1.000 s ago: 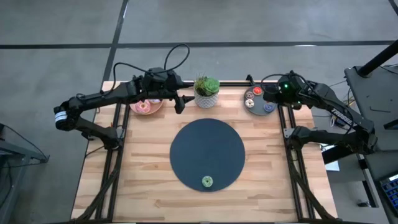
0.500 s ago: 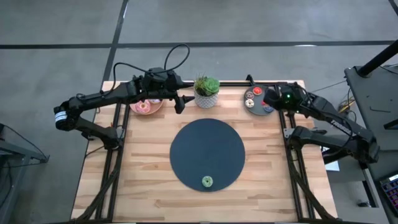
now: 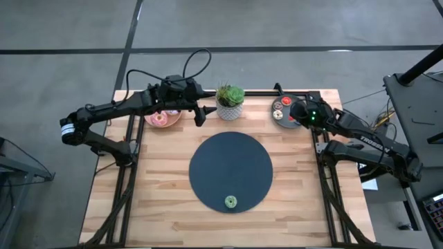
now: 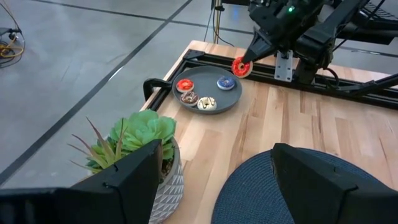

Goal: Pick & Place donuts
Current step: Put the small red donut on the gray plate

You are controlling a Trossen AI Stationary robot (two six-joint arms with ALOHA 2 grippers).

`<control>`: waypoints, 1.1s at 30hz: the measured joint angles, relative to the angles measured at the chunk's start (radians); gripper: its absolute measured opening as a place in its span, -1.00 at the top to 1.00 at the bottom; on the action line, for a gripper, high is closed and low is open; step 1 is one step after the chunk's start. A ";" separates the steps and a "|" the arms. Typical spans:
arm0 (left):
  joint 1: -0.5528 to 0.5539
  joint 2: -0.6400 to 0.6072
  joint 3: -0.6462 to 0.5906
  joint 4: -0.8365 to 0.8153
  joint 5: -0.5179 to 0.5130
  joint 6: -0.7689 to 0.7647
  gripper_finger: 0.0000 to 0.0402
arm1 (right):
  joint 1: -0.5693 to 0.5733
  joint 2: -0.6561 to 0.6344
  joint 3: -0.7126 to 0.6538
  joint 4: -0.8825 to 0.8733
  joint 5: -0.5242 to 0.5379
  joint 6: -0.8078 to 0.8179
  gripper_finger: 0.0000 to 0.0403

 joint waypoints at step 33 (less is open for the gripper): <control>0.002 0.000 -0.001 0.001 0.000 0.009 -0.35 | -0.019 0.002 -0.246 0.404 0.228 0.343 0.71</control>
